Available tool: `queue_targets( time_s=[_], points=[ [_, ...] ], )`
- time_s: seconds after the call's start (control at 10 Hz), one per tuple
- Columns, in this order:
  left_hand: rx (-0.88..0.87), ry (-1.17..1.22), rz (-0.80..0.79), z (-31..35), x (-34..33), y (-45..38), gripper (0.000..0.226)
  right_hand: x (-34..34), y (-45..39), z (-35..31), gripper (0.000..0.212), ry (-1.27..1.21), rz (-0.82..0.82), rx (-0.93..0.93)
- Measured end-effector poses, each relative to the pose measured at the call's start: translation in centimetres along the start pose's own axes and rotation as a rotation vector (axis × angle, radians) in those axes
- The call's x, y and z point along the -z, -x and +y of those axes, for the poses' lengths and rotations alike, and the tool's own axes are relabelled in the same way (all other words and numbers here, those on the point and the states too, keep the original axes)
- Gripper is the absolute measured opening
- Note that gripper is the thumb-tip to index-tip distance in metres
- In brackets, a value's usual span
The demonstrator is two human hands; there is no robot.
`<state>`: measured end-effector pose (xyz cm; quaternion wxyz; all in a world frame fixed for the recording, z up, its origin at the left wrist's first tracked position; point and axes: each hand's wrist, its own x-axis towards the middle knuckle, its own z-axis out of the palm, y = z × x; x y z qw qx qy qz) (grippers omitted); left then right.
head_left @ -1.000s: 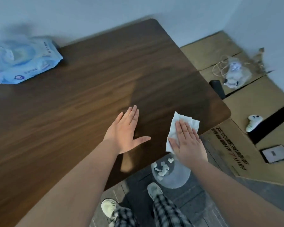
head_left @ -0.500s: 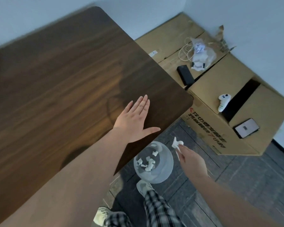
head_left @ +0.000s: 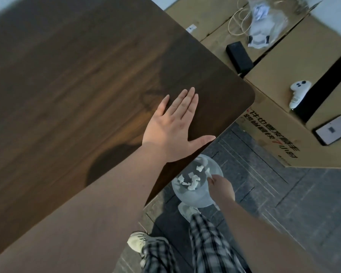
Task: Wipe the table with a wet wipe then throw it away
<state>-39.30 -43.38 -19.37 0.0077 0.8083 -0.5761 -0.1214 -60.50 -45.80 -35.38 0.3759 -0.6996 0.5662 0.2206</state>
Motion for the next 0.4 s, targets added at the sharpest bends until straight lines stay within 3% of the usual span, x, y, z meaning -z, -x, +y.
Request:
queue_targets(
  time_s=[0.2, 0.4],
  points=[
    [-0.007, 0.026, 0.017, 0.01, -0.11, 0.18, 0.095, -1.78, -1.17, 0.32, 0.029, -0.037, -0.085, -0.075],
    [-0.003, 0.015, 0.029, 0.00, 0.17, 0.27, 0.094, -2.04, -0.96, 0.67, 0.056, -0.050, -0.166, -0.103]
  ],
)
